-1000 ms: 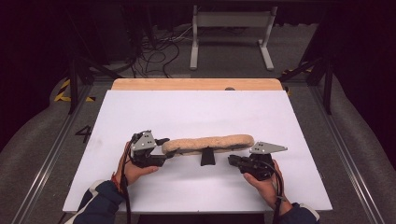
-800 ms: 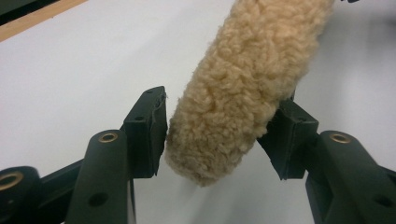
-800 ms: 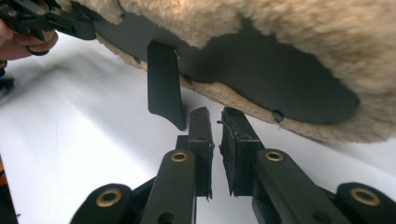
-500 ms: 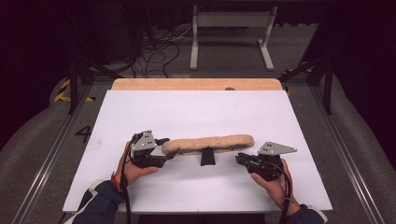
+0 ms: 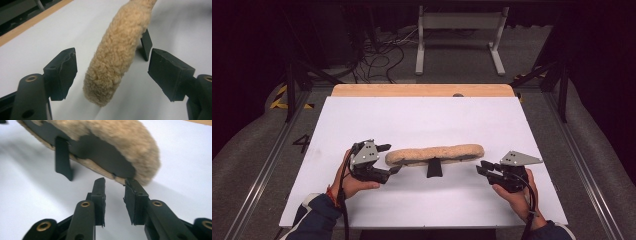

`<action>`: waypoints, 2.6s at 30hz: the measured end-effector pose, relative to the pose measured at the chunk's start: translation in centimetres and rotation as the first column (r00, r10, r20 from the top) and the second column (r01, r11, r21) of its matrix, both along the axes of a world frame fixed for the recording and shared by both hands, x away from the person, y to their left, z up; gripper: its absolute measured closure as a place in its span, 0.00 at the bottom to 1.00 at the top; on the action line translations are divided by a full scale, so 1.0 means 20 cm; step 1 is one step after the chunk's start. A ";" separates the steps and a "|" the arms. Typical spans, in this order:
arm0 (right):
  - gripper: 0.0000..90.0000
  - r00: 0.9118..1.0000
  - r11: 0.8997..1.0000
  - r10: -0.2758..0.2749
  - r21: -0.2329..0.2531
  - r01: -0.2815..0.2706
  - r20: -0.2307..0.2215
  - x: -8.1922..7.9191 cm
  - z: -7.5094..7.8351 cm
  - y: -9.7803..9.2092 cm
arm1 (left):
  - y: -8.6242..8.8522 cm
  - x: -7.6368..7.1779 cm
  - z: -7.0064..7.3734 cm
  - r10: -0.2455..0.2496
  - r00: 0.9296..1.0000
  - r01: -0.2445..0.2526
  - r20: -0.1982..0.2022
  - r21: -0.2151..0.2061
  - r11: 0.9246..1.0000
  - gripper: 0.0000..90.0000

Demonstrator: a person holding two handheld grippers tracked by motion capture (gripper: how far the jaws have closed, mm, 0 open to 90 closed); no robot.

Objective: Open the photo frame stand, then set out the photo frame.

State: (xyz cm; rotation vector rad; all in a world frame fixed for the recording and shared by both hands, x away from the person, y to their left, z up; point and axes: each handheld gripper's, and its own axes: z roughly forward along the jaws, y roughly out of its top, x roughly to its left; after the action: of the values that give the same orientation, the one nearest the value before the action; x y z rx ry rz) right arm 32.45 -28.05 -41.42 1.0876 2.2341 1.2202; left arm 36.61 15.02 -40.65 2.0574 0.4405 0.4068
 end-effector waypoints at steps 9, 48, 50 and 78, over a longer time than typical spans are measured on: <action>0.73 0.998 0.998 -0.054 0.008 0.054 0.009 0.02 0.01 -0.05 | -0.02 -0.01 0.00 -0.028 1.000 0.028 -0.004 0.025 0.999 0.27; 0.97 0.997 0.996 -0.083 0.024 0.083 -0.003 0.18 0.02 0.12 | 0.01 -0.06 -0.07 -0.052 0.999 0.053 -0.008 0.051 0.997 0.68; 0.97 0.996 0.996 -0.087 0.026 0.087 -0.004 0.19 0.02 0.11 | 0.01 -0.07 -0.07 -0.053 0.999 0.054 -0.007 0.054 0.997 0.68; 1.00 0.994 0.993 -0.112 0.026 0.112 0.001 0.38 0.01 0.21 | -0.09 -0.23 -0.06 -0.170 0.985 0.170 -0.011 0.069 0.983 0.72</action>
State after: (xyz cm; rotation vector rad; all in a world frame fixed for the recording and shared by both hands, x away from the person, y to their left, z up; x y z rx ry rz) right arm 40.09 -23.86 -41.30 1.2036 2.1304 1.2056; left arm 32.02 13.16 -41.87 2.1448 0.2535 0.3176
